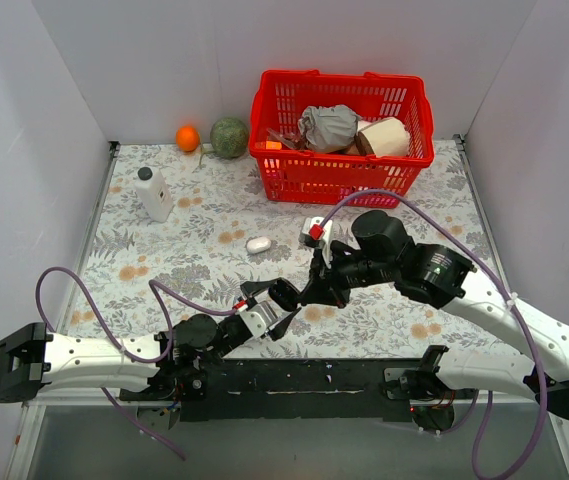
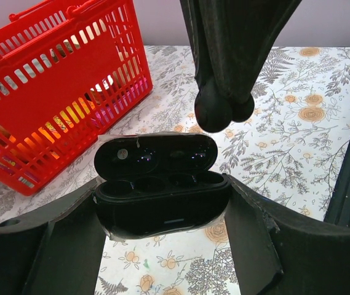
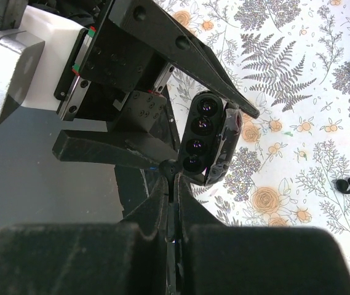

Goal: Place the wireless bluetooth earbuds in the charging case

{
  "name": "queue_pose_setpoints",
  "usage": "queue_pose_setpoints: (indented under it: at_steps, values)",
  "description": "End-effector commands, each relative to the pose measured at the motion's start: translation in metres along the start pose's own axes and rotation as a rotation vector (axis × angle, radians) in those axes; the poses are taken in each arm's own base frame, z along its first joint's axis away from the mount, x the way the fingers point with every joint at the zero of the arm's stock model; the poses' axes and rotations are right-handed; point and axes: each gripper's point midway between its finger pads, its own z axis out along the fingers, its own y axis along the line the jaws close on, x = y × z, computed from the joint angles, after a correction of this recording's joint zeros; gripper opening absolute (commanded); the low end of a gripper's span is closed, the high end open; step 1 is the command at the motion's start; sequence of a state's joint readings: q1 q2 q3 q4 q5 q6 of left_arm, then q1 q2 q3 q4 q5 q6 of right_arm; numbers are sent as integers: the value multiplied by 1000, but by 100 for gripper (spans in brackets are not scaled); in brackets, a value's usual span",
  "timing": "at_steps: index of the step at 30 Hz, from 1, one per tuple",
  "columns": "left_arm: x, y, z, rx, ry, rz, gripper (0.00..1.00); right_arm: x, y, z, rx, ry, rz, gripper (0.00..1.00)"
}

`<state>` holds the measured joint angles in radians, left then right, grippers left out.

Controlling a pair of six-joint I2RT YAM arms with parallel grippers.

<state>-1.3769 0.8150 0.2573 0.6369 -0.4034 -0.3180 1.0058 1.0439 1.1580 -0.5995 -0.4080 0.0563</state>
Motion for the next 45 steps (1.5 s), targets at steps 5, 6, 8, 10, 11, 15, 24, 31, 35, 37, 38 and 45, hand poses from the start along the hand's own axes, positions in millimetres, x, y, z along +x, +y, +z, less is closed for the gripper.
queue_pose_setpoints:
  at_steps: [5,6,8,10,11,15,24,31,35,37,38,45]
  values:
    - [-31,7,5,-18,-81,-27,0,-14,3,5,5,-17,-9,1]
    - [-32,7,6,-19,-83,-30,0,-14,2,6,8,-18,-4,1]
    - [-34,8,7,-20,-85,-32,0,-14,2,9,9,-16,3,1]
    - [-36,8,7,-22,-93,-39,0,-13,1,11,12,-15,16,1]
    - [-36,8,7,-22,-94,-39,0,-14,1,12,15,-19,18,1]
    - [-39,7,8,-15,-99,-46,0,-11,-2,16,28,-18,29,1]
    - [-39,6,7,-13,-102,-59,0,-14,-8,21,57,-32,40,1]
    - [-41,8,8,-20,-106,-69,0,-14,-15,21,97,-36,54,1]
    - [-41,10,7,-34,-112,-77,0,-9,-16,22,105,-25,66,1]
    - [-42,10,8,-40,-114,-84,0,-8,-16,22,105,-25,71,1]
    - [-41,11,8,-45,-112,-87,0,-8,-15,22,107,-27,75,1]
    - [-44,11,11,-55,-125,-105,0,-5,-12,27,103,-29,88,1]
